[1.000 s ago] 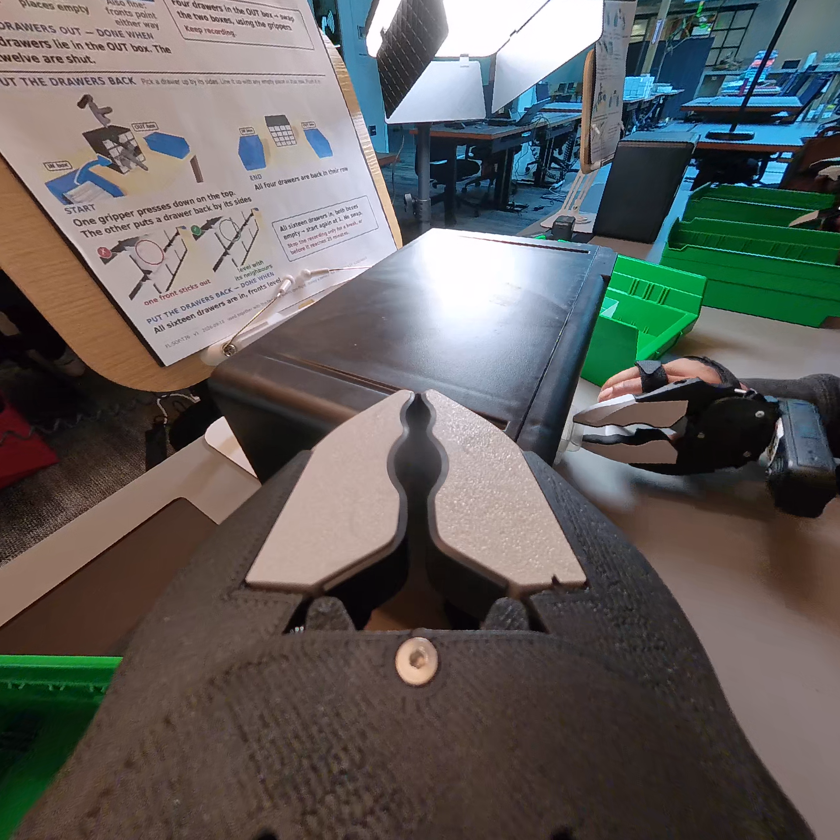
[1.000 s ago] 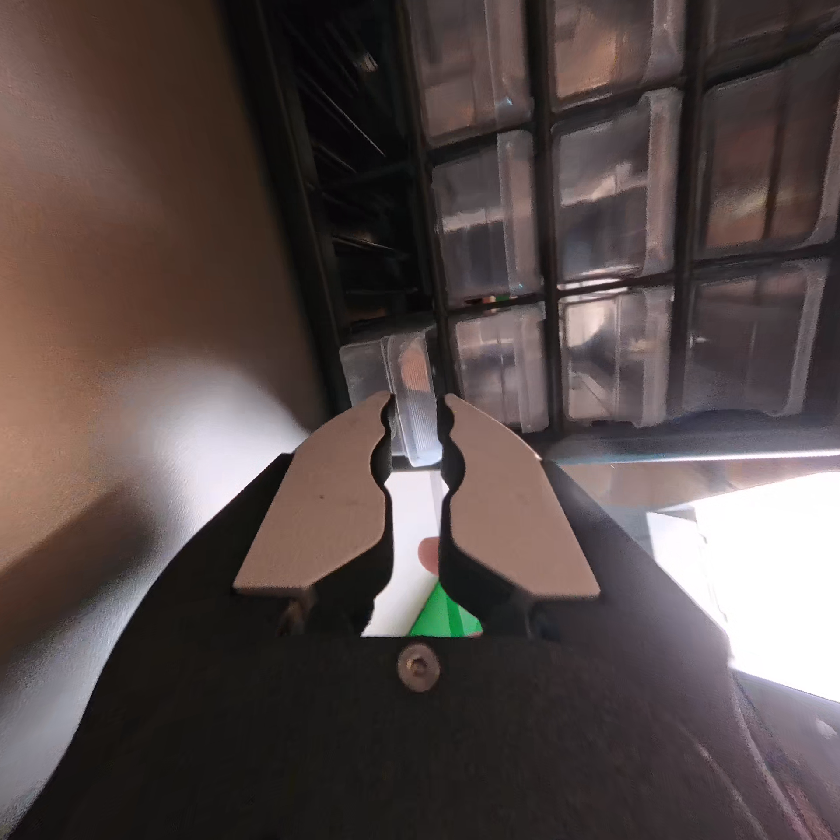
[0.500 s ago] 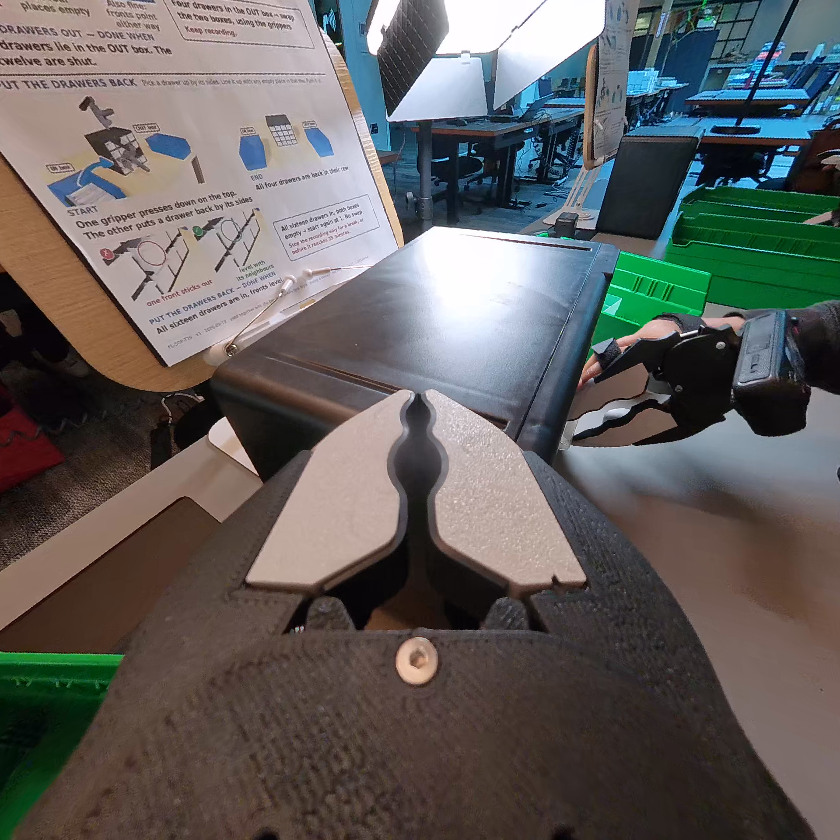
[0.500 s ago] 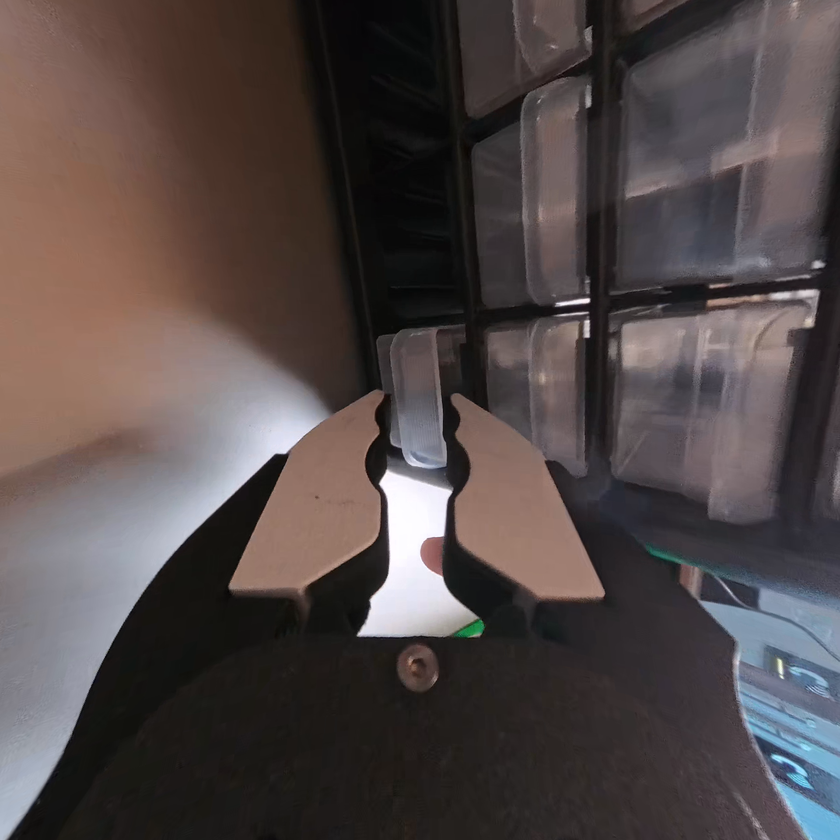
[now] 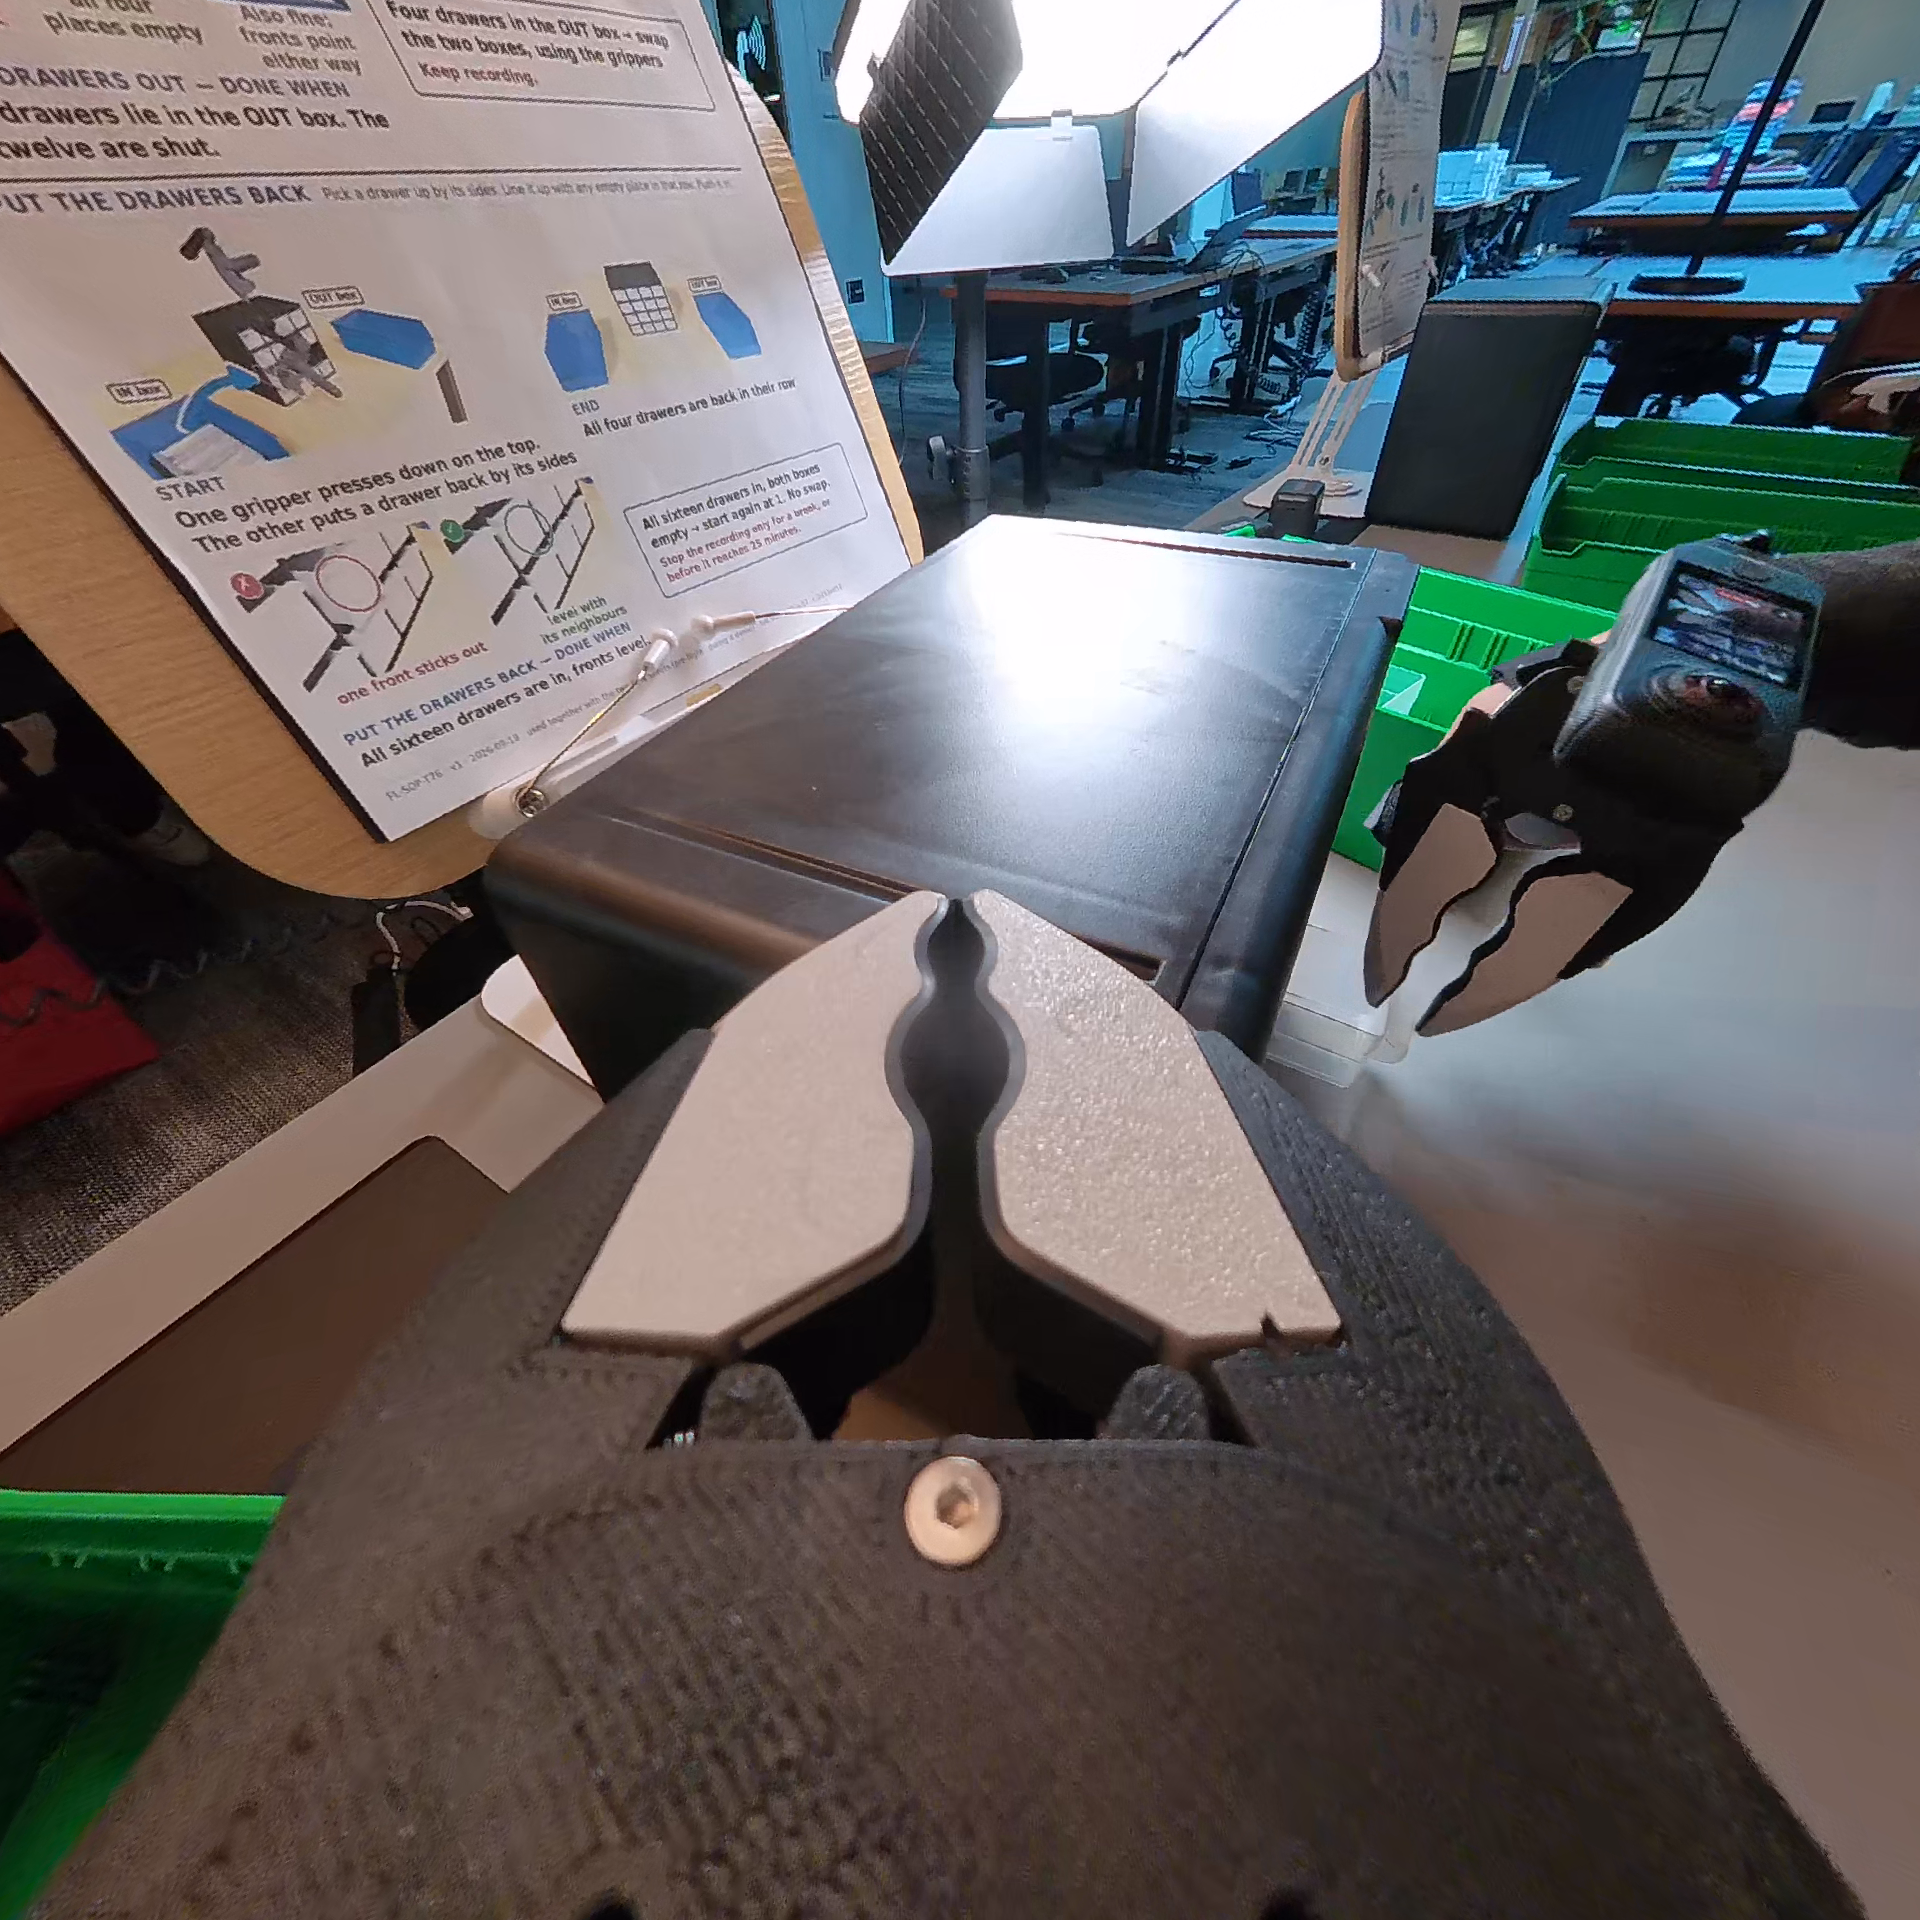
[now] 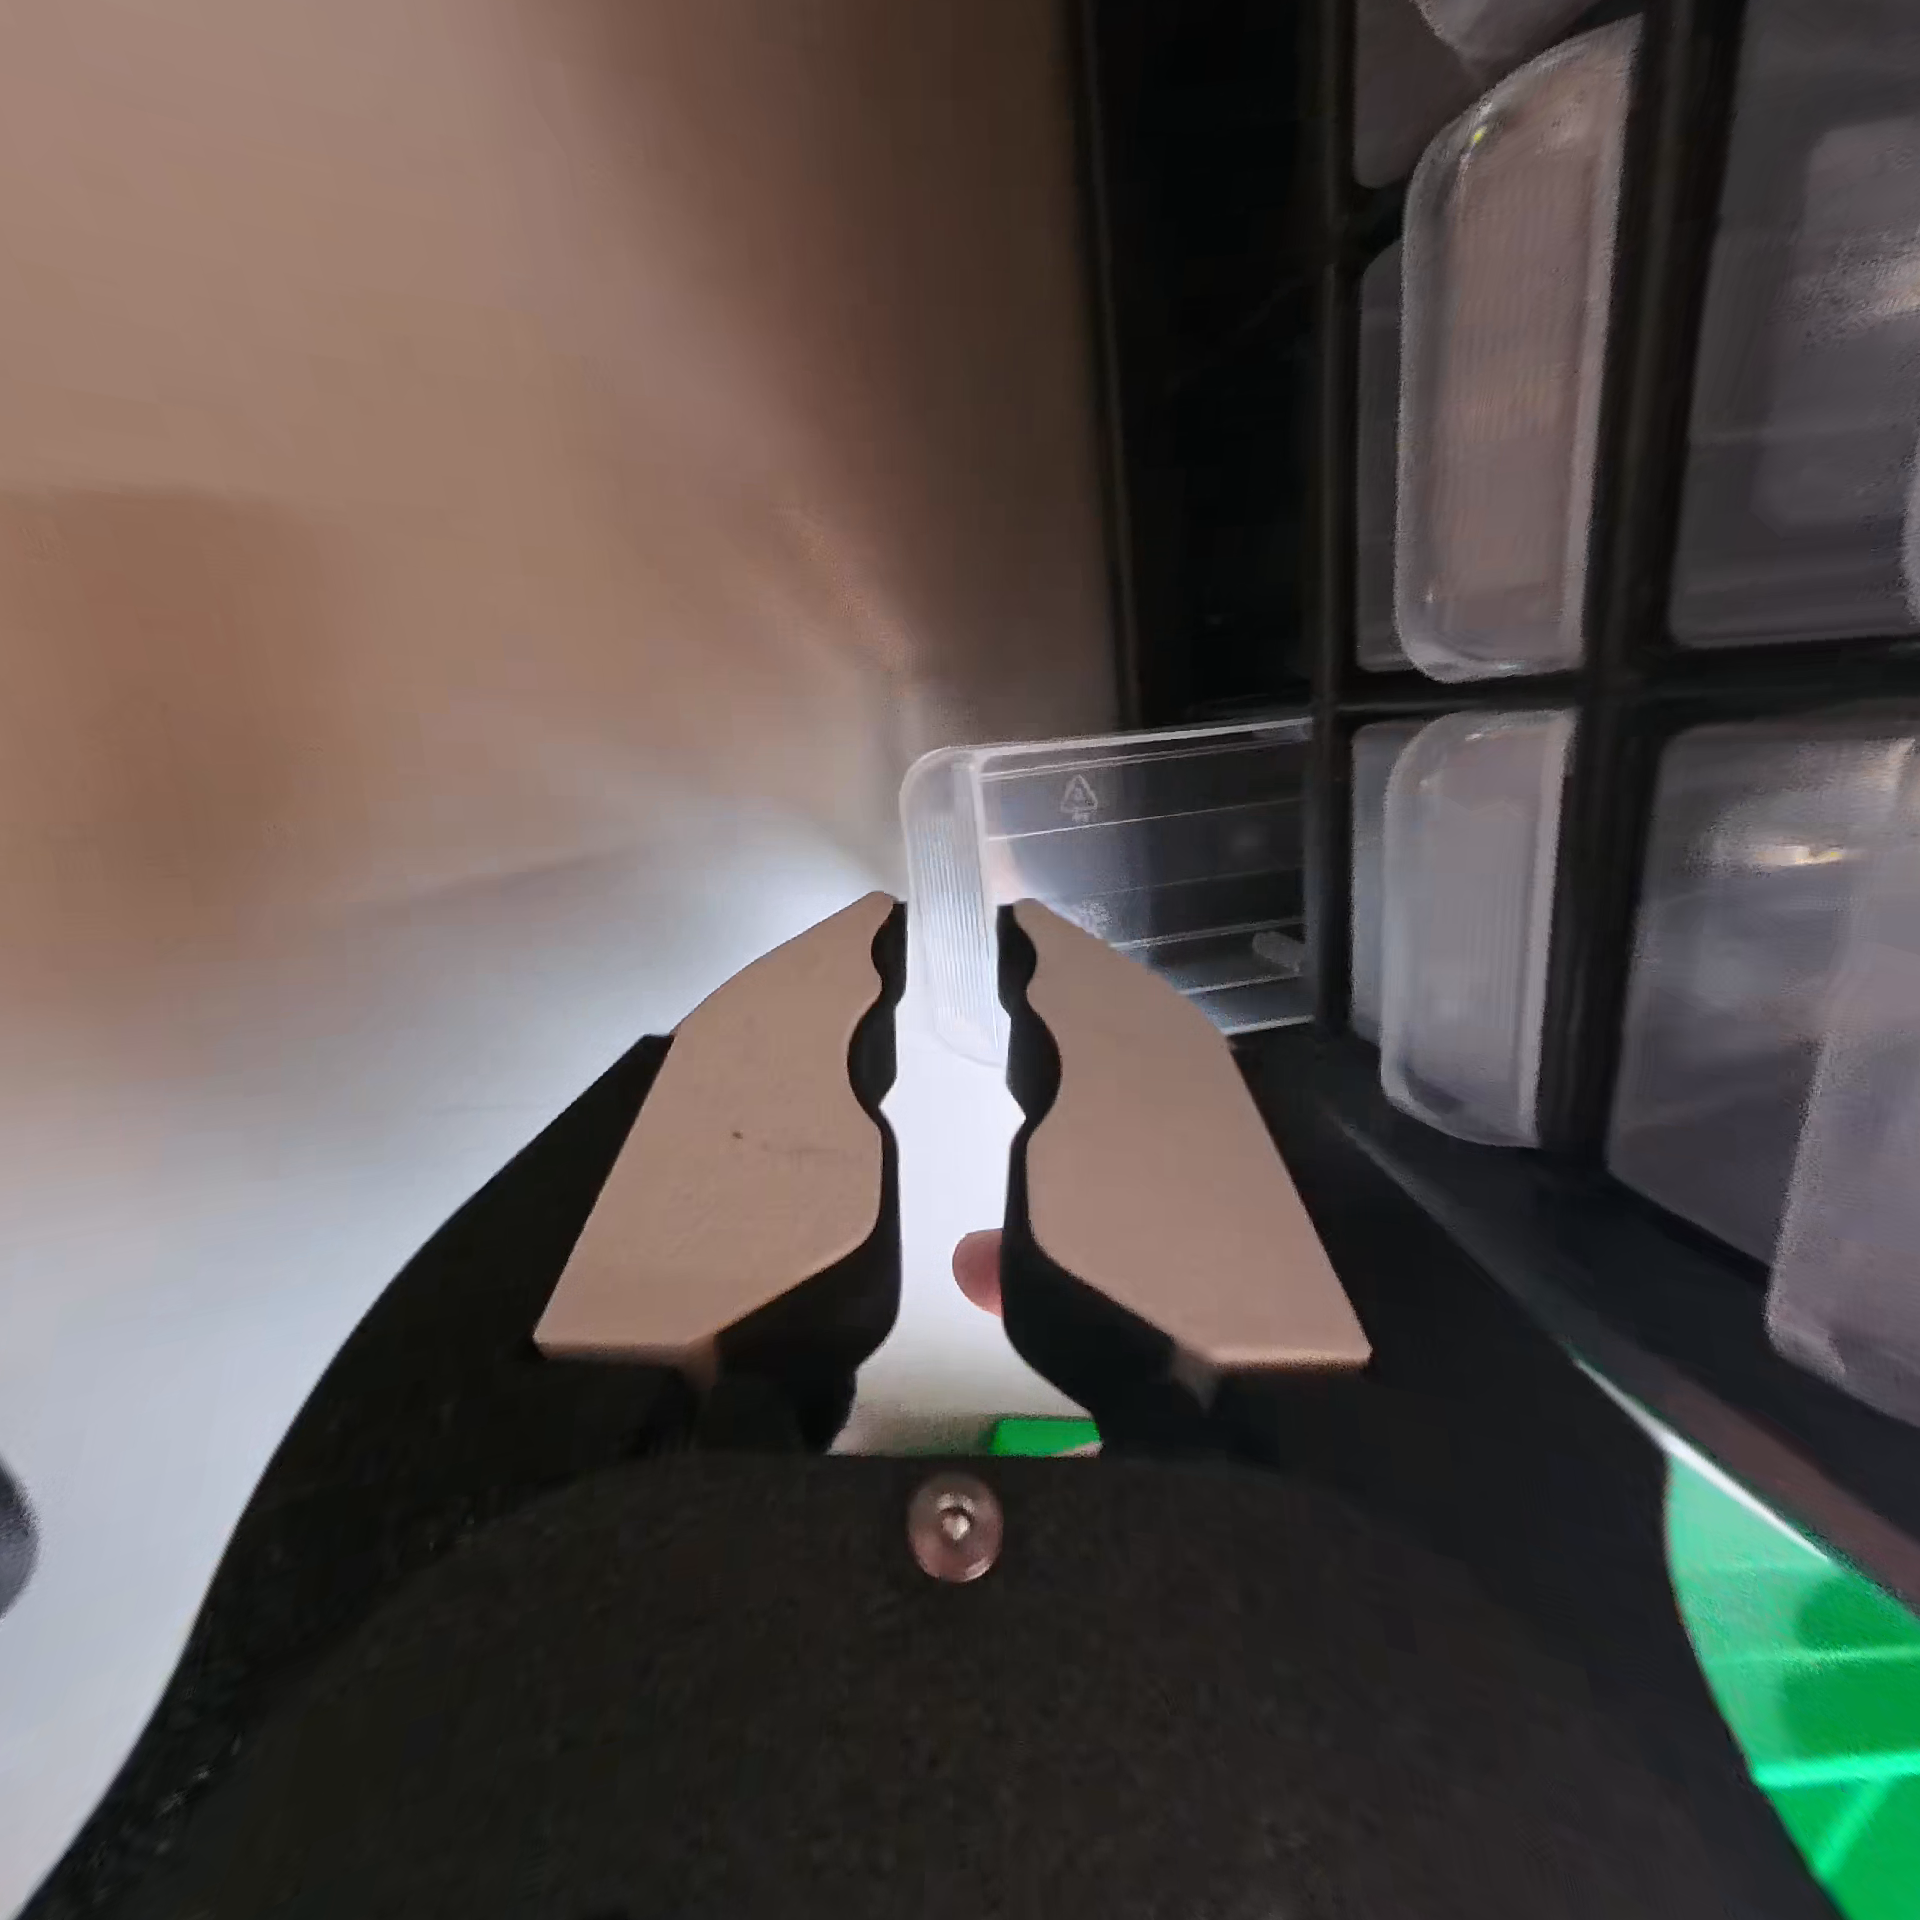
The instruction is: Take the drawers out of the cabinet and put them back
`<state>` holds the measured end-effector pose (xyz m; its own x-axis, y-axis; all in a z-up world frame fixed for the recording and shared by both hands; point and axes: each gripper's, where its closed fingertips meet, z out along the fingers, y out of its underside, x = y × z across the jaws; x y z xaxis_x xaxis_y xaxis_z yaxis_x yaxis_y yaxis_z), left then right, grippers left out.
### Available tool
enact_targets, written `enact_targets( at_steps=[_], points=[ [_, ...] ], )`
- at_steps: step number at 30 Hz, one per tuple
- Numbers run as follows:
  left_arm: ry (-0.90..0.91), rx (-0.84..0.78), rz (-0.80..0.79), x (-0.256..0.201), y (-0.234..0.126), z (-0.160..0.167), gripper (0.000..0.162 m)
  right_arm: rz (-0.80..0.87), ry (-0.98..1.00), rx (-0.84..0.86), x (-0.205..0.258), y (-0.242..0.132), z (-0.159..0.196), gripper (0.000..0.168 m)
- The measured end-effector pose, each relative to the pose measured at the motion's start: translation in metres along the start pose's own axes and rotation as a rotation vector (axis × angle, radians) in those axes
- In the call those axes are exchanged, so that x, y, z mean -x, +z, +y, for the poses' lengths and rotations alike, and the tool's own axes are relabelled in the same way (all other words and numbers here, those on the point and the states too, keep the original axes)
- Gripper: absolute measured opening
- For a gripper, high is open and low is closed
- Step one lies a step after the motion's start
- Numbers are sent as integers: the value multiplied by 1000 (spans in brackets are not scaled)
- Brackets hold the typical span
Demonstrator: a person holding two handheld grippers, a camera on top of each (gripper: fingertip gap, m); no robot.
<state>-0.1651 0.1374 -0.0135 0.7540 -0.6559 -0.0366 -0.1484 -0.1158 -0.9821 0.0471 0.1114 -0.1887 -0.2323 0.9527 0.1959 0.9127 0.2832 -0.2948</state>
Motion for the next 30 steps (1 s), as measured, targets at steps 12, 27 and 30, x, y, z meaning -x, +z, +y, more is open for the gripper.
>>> enact_targets(
  at_steps=[12,27,30],
  points=[
    [1,-8,9,0,0,0,0,-42,-12,33,2,17,8,16],
    [0,-14,12,0,0,0,0,-163,14,86,43,-2,15,15],
    [-1,-16,12,0,0,0,0,-264,72,96,45,-5,18,17]
  ],
)
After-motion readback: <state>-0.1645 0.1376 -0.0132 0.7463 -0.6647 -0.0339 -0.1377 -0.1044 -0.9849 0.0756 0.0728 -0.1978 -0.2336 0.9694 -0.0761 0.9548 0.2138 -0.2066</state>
